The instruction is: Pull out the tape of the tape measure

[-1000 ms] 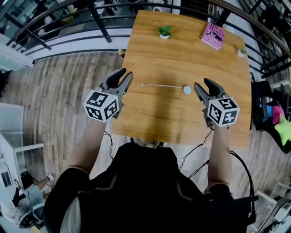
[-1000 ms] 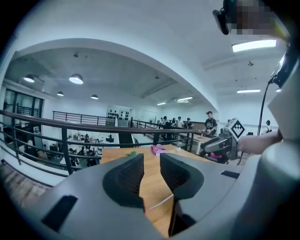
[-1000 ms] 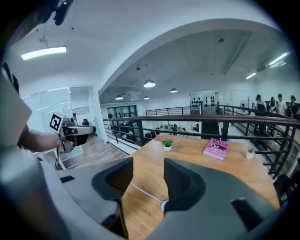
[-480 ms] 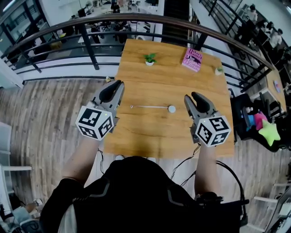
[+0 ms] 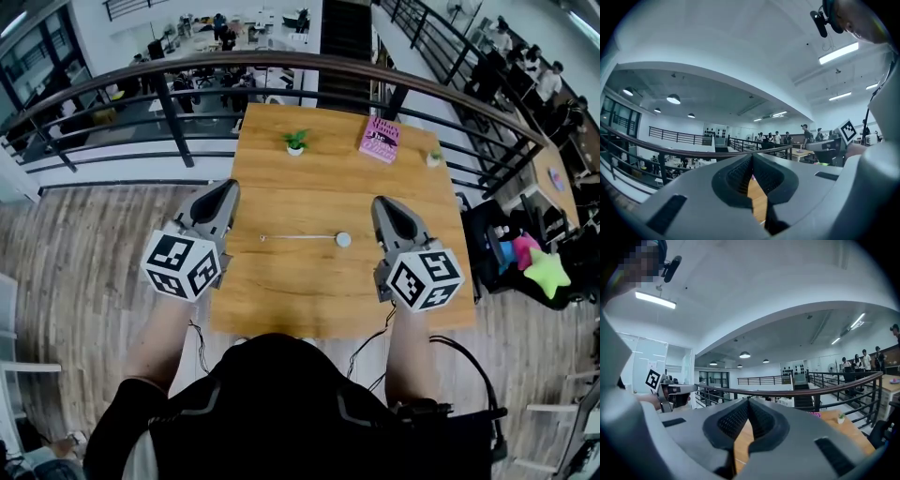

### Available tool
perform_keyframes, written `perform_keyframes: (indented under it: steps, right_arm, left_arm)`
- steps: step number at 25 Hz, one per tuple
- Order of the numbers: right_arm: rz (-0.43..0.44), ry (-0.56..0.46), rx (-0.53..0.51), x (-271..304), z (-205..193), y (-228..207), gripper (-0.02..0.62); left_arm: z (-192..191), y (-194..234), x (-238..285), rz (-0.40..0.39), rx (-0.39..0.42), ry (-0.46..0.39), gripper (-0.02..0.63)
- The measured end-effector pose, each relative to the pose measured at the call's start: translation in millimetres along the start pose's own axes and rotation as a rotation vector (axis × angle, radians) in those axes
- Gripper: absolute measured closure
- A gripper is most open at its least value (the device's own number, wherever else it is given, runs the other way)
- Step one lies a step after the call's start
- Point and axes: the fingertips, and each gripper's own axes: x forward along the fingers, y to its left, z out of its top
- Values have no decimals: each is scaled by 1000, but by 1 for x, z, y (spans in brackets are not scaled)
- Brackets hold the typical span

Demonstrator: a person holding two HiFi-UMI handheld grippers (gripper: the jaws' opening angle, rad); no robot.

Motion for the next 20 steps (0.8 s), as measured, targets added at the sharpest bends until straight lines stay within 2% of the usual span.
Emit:
perform_keyframes:
  steps: [4,20]
  right_arm:
    - [0,23,-34,2,-4,7,595]
    - [-49,18,-77,-1,1,6,597]
  left_arm:
    - [-5,-5,2,-24,-23,22,577]
    - [-1,10,-5,69,-9,14,577]
